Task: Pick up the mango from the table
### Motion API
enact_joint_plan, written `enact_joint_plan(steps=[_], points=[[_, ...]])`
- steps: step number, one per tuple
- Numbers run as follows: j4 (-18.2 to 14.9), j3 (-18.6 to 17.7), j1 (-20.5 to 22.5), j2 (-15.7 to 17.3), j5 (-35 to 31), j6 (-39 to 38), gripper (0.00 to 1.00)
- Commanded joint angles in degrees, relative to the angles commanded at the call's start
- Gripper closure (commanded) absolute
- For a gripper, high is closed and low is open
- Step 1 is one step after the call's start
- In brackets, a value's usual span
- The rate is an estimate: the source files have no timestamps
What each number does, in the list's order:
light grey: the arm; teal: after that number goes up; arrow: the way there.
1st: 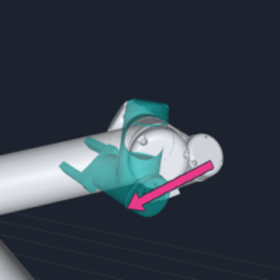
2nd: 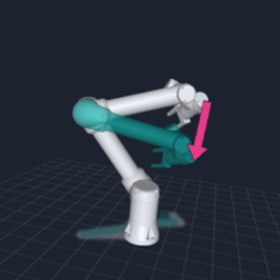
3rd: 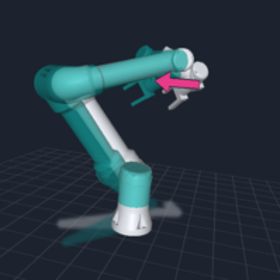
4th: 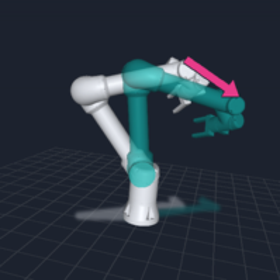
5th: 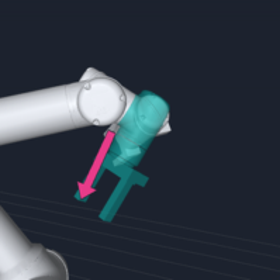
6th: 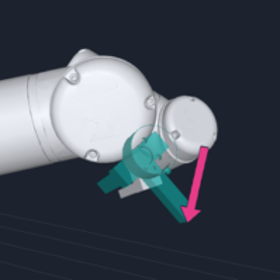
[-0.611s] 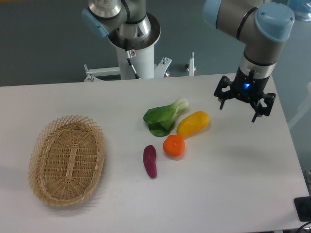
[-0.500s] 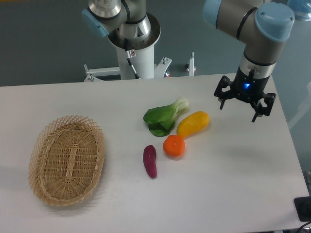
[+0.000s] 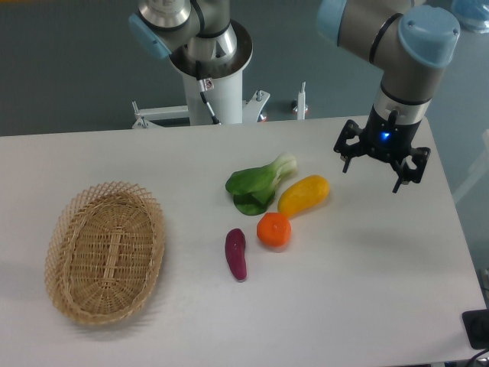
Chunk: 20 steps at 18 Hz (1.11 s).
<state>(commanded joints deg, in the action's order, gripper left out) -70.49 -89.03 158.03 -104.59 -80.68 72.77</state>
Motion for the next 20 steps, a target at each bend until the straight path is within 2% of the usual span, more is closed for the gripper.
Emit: enact_joint_plan(steps=[4, 9, 13, 16, 20], points=[[5.8, -4.0, 0.0, 0.8, 0.0, 0.0, 0.00], [6.7, -6.1, -0.1, 1.4, 0.0, 0.7, 0.00], [7.1, -10.8, -0.1, 2.0, -0.2, 2.7, 0.00], [10.3, -14.0, -0.1, 1.9, -0.7, 7.1, 0.00], [10.6, -17.3, 0.1, 1.3, -2.5, 16.7, 0.00]])
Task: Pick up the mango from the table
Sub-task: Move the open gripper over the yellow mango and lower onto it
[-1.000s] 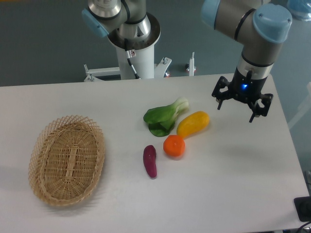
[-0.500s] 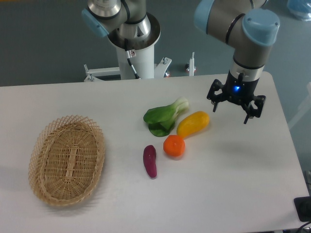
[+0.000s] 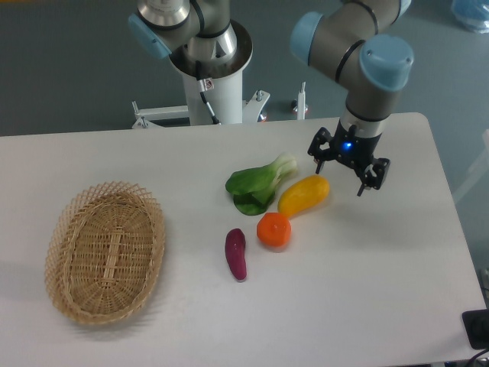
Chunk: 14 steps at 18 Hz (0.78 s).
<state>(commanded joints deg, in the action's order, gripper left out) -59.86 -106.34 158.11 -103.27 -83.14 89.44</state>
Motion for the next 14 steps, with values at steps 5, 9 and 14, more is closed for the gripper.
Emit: enact_joint_plan(steps=[5, 9, 14], points=[[5.9, -4.5, -0.1, -1.5, -1.9, 4.0, 0.00], [8.4, -5.9, -0.7, -2.5, -5.8, 4.2, 0.00], [11.6, -8.4, -1.7, -2.9, -5.8, 4.4, 0.00]])
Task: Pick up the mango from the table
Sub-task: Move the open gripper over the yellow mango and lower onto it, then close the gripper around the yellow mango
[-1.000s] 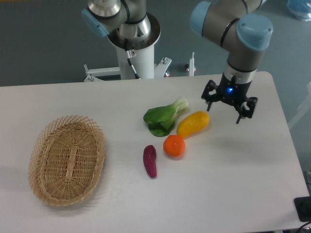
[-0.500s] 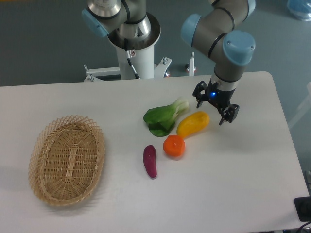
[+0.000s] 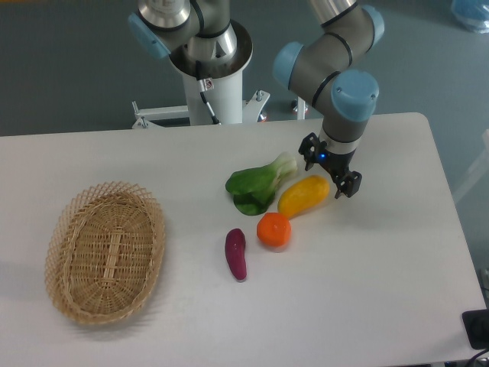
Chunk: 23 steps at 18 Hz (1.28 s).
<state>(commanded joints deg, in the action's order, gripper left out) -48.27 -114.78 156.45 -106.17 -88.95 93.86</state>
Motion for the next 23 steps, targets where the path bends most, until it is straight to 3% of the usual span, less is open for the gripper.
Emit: enact_joint_plan(steps=[3, 11, 13, 15, 23], points=[[0.8, -1.8, -0.1, 0.0, 0.1, 0.2, 0.00], [3.2, -1.8, -0.2, -1.1, 0.2, 0.3, 0.01], [3.2, -1.7, -0.2, -1.1, 0.2, 0.2, 0.20], [3.2, -1.6, -0.2, -0.9, 0.2, -0.1, 0.30], [3.1, -1.2, -0.1, -0.6, 0.4, -0.5, 0.43]])
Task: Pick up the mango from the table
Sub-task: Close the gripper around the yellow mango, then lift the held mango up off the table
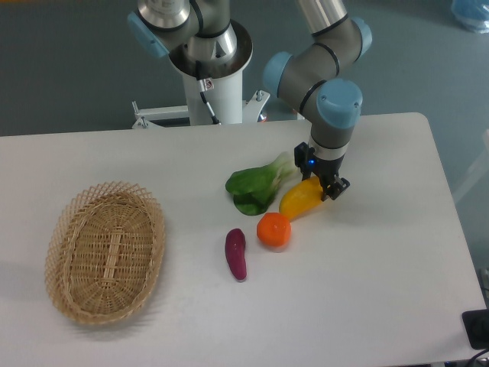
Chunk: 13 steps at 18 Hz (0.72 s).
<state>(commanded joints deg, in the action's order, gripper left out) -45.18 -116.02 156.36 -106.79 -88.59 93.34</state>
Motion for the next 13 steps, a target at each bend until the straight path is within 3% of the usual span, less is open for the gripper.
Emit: enact_joint_plan(steps=[2, 8, 10, 13], points=[[0.0, 0.2, 0.0, 0.1, 0.1, 0.2, 0.48], [-0.2, 2.8, 1.7, 0.8, 0.3, 3.8, 0.48], [-0.8, 4.1, 3.0, 2.4, 0.7, 4.0, 0.48], [-0.9, 6.2, 3.4, 3.3, 5.5, 3.0, 0.48]])
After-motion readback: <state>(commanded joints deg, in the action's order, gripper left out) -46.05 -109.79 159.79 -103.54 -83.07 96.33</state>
